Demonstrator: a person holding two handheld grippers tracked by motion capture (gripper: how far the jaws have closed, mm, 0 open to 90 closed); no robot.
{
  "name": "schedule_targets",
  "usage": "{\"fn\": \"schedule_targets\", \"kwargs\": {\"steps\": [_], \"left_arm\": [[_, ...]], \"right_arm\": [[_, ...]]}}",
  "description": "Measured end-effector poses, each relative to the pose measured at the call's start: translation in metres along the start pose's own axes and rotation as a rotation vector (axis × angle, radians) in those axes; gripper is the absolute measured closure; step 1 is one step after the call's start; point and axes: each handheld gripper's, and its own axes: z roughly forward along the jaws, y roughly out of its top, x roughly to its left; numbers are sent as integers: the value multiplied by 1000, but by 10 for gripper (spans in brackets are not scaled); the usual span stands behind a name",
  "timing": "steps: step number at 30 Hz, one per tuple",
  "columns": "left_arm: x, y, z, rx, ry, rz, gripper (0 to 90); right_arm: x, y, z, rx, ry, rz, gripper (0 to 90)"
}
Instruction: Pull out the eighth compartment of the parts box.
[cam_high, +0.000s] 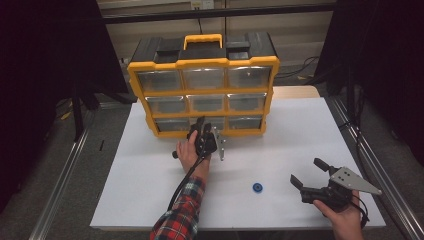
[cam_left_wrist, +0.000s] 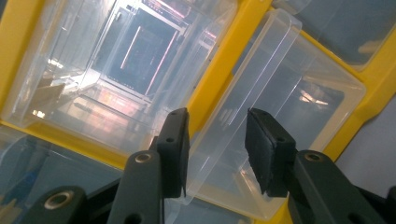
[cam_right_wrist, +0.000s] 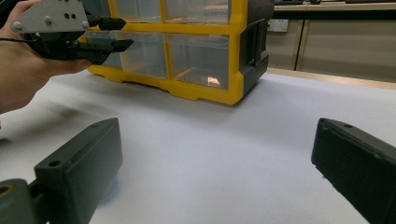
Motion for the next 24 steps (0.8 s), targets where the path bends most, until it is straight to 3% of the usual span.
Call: {"fn": "schedule_targets", "kwargs": {"steps": [7,9,13,15,16,17,21,22,24], "left_arm": [[-2,-1,-4,-15,6,-11,612],[-1,-2,-6,-6,-1,13,611],[-2,-3,-7,-25,-7,4,618],[-1,-3,-9,-6,2,41,626],[-1,-3,-10,-6,1,44,631],[-3,-4,-8,-30,1,13,633],[-2,-3,-10,-15,-6,48,656],[-4,-4,-9,-41,-7,17,656],[-3,-4,-11,-18,-6,42,659]], "right_arm": [[1,0,0,-2,-1,2,13],[1,0,1,-3,4,-5,13],[1,-1,1,3,7,-5,13],[1,-1,1,2,7,-7,13],[2,0,1,0,7,-8,13],[2,0,1,2,6,-7,13],[2,0,1,-11,14,-5,12],[2,0,0,-7,15,-8,12],[2,0,0,-8,17,-11,12]]}}
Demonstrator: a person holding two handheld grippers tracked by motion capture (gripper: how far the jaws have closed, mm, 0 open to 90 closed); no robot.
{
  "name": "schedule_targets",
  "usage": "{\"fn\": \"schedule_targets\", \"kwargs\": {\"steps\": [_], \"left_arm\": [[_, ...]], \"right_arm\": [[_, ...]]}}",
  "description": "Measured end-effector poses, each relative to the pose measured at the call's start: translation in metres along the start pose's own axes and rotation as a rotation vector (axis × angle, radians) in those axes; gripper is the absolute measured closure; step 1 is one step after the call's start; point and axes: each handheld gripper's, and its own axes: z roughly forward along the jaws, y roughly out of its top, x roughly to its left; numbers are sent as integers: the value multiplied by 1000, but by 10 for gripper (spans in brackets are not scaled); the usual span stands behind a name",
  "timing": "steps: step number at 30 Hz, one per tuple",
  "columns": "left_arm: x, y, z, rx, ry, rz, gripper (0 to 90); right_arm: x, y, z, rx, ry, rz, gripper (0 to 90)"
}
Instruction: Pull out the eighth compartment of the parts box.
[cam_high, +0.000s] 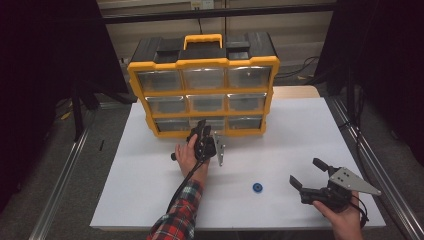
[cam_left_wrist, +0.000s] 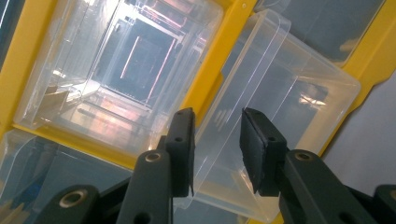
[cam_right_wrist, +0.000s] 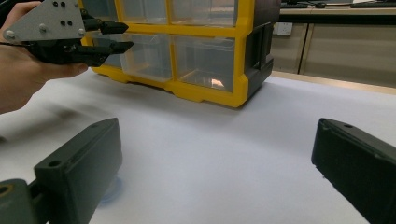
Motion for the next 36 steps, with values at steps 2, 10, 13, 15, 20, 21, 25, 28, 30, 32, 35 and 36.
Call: {"fn": "schedule_targets", "kwargs": {"steps": [2,10,13,15,20,21,25,28,30,32,35,36], "left_arm": [[-1,-1,0,-16,1,-6,663],[0,-1,-5,-13,-3,23,667],[-2,-1,-5,-39,-1,15,669],[-1,-2,-7,-20,-1,34,669],[-2,-2,-7,-37,-5,30,671],[-2,-2,-7,-35,-2,32,672],[-2,-1,-9,-29,-2,32,674],[-2,-1,-10,-34,-2,41,674],[-3,-1,-10,-39,-2,33,674],[-3,-1,-12,-31,4,48,675],[-4,-1,-11,-50,0,30,677],[-4,-1,-12,-51,0,31,677]], "right_arm": [[0,0,0,0,-3,1,12],[1,-1,1,2,1,-6,12],[1,0,1,1,3,-5,12],[1,-1,1,2,2,-15,12],[3,-1,3,7,1,-18,12],[3,-1,3,3,4,-24,12],[3,-1,2,3,3,-18,12],[2,-1,2,3,1,-15,12],[2,-1,1,3,1,-16,12],[2,-1,1,6,2,-15,12],[2,-1,1,3,1,-16,12],[2,-1,1,4,1,-16,12]]}}
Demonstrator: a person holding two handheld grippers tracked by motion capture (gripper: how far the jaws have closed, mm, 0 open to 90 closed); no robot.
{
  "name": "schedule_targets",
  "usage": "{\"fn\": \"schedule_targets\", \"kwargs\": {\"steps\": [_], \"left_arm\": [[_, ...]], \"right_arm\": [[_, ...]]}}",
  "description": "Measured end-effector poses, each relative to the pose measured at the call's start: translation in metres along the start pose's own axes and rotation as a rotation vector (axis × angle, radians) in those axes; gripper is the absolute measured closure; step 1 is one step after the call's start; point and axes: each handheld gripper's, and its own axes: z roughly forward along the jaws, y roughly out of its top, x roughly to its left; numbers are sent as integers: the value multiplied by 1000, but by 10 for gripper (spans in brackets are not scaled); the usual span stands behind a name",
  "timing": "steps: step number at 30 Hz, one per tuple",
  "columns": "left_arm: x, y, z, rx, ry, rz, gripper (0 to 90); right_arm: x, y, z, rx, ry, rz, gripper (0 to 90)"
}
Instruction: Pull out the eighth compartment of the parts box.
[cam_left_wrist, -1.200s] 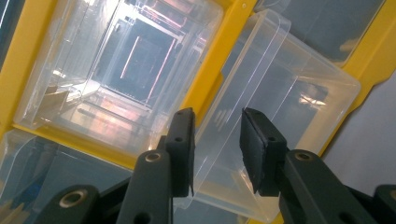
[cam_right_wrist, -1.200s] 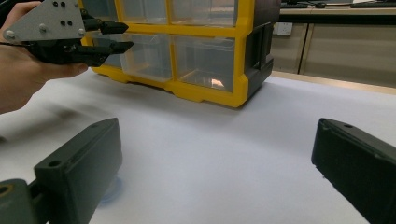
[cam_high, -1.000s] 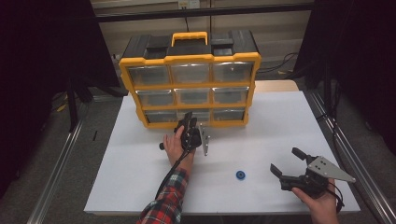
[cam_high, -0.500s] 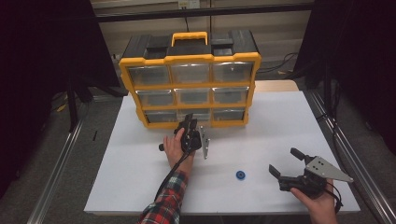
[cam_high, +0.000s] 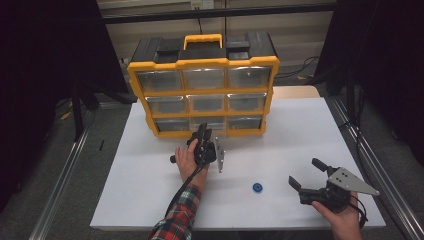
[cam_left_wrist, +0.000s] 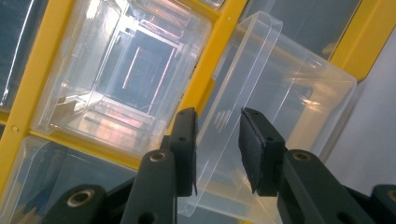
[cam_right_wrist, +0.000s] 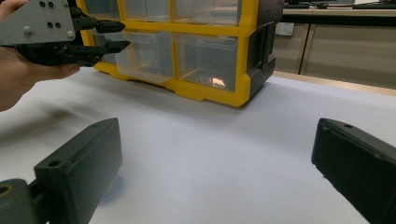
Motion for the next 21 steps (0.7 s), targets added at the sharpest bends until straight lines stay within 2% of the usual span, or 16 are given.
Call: {"fn": "schedule_targets", "kwargs": {"steps": [3,4,5,7,9,10,14,18,21], "left_arm": [[1,0,-2,15,-1,23,677],[1,0,-2,11,-2,18,677],[2,1,-4,23,0,36,677],[-2,0,-2,-10,-5,-13,678],[1,1,-5,17,-2,33,678],[0,1,-5,9,-2,18,678],[-1,1,-6,-6,-5,0,678],[1,2,-8,2,-4,32,679],[-1,1,-8,-9,-9,6,680]], "right_arm": [[0,0,0,0,0,-4,12],[0,0,0,-1,1,-2,12],[0,0,0,-1,1,-3,12],[0,0,0,1,2,0,12],[0,0,0,2,2,1,12],[0,0,-1,2,2,1,12],[0,0,0,-1,6,-3,12],[0,0,0,-1,3,-1,12],[0,1,0,-5,1,0,12]]}}
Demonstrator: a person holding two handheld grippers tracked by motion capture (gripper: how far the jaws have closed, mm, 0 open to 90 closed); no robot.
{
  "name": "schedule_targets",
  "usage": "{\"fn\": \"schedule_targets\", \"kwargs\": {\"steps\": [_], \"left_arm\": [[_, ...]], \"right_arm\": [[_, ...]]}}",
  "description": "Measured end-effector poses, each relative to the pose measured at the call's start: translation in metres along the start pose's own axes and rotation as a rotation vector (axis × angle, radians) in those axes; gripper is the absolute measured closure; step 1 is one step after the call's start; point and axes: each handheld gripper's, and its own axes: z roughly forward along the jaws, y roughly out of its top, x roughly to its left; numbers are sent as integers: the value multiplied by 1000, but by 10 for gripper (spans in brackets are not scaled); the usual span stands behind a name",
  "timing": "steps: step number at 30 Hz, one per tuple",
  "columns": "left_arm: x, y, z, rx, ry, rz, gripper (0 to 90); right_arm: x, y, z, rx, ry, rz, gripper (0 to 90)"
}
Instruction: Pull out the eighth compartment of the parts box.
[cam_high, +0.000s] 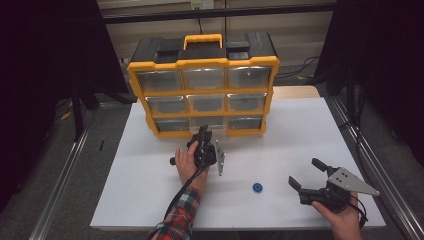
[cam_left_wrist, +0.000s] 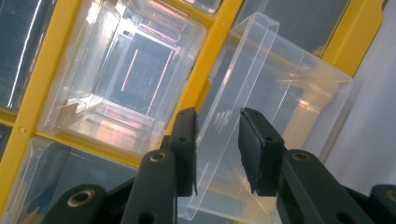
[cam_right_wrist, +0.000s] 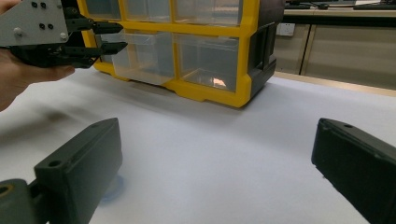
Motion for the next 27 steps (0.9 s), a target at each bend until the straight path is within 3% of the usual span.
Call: {"fn": "schedule_targets", "kwargs": {"steps": [7,14,15,23,27], "left_arm": [[1,1,-3,16,-5,20,680],[2,1,-3,0,-7,15,680],[3,1,-4,14,-8,33,680],[2,-2,-6,8,-9,6,680],[4,-2,-8,18,-6,32,679]], "right_arm": [[0,0,0,1,3,1,12],[0,0,0,3,7,-6,13],[0,0,0,4,7,-4,13],[0,0,0,0,2,-3,13],[0,0,0,1,2,0,13]]}}
